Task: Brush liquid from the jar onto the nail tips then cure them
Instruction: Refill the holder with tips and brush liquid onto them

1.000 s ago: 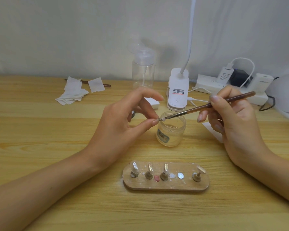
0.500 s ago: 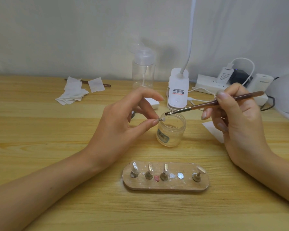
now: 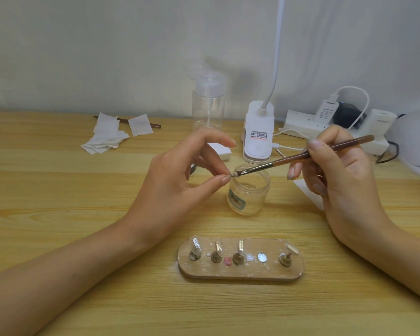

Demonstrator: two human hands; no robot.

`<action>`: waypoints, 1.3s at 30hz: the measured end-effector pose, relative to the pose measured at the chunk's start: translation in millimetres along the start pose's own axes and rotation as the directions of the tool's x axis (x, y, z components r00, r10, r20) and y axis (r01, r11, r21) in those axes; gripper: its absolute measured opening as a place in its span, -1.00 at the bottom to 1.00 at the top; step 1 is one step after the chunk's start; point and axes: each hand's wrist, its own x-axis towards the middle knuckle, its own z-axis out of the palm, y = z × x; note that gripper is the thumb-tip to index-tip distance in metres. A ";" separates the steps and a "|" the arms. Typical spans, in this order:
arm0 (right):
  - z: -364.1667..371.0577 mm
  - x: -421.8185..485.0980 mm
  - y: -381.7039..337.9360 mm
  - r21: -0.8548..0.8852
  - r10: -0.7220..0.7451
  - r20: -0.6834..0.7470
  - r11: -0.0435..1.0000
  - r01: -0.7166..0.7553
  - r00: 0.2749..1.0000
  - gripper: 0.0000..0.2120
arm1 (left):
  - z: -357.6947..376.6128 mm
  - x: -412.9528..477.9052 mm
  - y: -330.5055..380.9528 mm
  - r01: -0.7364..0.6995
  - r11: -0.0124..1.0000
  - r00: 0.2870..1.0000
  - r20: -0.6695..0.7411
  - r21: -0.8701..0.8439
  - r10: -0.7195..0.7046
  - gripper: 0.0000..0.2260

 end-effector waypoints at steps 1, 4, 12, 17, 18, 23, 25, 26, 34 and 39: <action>0.1 0.1 -0.2 -0.013 0.019 -0.020 1.000 -0.019 1.000 -0.80 | 0.1 0.1 0.0 0.001 1.000 1.000 0.000 -0.003 -0.001 -0.67; -1.2 0.3 -0.8 -0.010 0.022 -0.054 1.000 -0.022 0.998 -0.79 | 0.0 0.3 -0.1 0.005 1.000 1.000 0.003 -0.007 -0.005 -0.67; -0.9 1.1 0.1 0.003 0.022 -0.039 1.000 -0.022 0.999 -0.79 | 0.2 1.0 -0.4 0.005 1.000 1.000 0.003 -0.006 -0.005 -0.68; 0.0 0.8 -0.2 0.047 -0.016 0.000 0.999 0.016 1.000 -0.79 | 0.1 0.5 0.7 0.009 1.000 1.000 0.003 -0.008 -0.009 -0.68; 0.6 0.8 0.2 0.042 -0.004 0.004 0.999 0.004 1.000 -0.80 | 0.1 0.5 1.0 0.013 1.000 1.000 0.004 -0.011 -0.013 -0.68; -1.1 1.1 1.7 0.008 0.046 -0.041 0.999 -0.046 0.998 -0.80 | 0.3 0.5 1.4 0.026 1.000 1.000 0.007 -0.017 -0.026 -0.69; -1.7 0.8 1.5 0.021 0.014 -0.053 1.000 -0.013 0.998 -0.77 | 0.1 0.6 1.5 0.026 1.000 1.000 0.009 -0.016 -0.026 -0.69; -1.6 0.7 1.0 0.034 -0.004 -0.045 0.999 0.005 0.999 -0.77 | 0.1 0.5 1.7 0.027 1.000 1.000 0.011 -0.016 -0.027 -0.69; -1.2 0.6 2.5 -0.008 -0.007 -0.001 1.000 0.007 1.000 -0.81 | 0.9 1.1 0.0 0.021 1.000 1.000 0.006 -0.015 -0.021 -0.69; -3.5 3.9 4.7 -0.012 0.020 -0.045 1.000 -0.020 0.999 -0.78 | 2.2 1.3 -2.9 0.038 0.999 0.999 0.001 -0.031 -0.038 -0.63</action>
